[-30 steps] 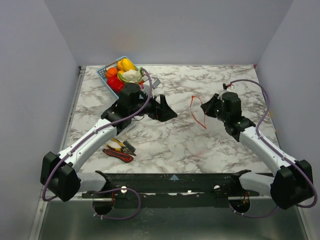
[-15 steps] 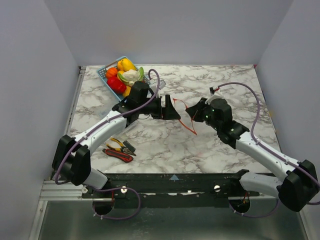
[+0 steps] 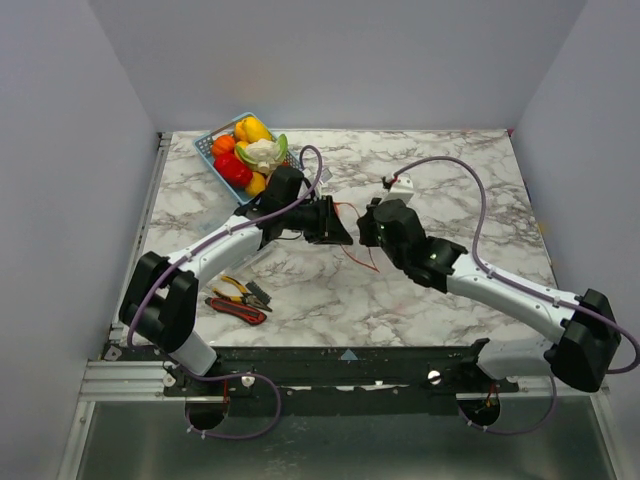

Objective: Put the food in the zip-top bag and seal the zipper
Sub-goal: Adjust the zipper food storage bag at the center of the board.

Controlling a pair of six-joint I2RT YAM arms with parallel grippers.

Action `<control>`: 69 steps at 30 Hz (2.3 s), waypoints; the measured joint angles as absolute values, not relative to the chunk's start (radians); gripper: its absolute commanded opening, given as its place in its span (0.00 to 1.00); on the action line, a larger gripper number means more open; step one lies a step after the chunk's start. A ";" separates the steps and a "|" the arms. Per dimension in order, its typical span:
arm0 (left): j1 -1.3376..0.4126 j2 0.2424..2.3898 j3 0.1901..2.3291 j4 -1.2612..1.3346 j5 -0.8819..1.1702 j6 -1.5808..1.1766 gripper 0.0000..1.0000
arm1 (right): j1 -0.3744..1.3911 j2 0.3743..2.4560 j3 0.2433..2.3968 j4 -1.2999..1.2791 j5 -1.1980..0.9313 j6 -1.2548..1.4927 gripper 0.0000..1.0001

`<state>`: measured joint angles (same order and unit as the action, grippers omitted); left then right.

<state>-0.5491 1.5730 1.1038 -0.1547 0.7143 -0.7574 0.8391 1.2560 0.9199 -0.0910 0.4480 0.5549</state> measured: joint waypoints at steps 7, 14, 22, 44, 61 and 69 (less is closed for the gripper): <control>-0.549 1.563 1.104 -0.175 0.692 -0.733 0.00 | 0.899 1.425 1.174 -0.326 0.636 0.557 0.23; -0.549 1.543 1.114 -0.189 0.693 -0.717 0.00 | 0.897 1.570 1.368 -0.522 0.707 0.559 0.33; -0.549 1.535 1.122 -0.207 0.690 -0.708 0.00 | 0.897 1.675 1.489 -0.718 0.746 0.626 0.09; -0.518 1.537 1.139 -0.256 0.661 -0.699 0.44 | 0.897 1.599 1.488 -0.936 0.836 0.885 0.00; -0.517 1.222 1.108 -0.266 0.440 -0.468 0.97 | 0.822 1.478 1.330 -0.781 0.741 0.712 0.00; -0.479 1.004 1.050 -0.378 0.214 -0.468 0.96 | 0.725 1.478 1.317 -0.725 0.716 0.622 0.00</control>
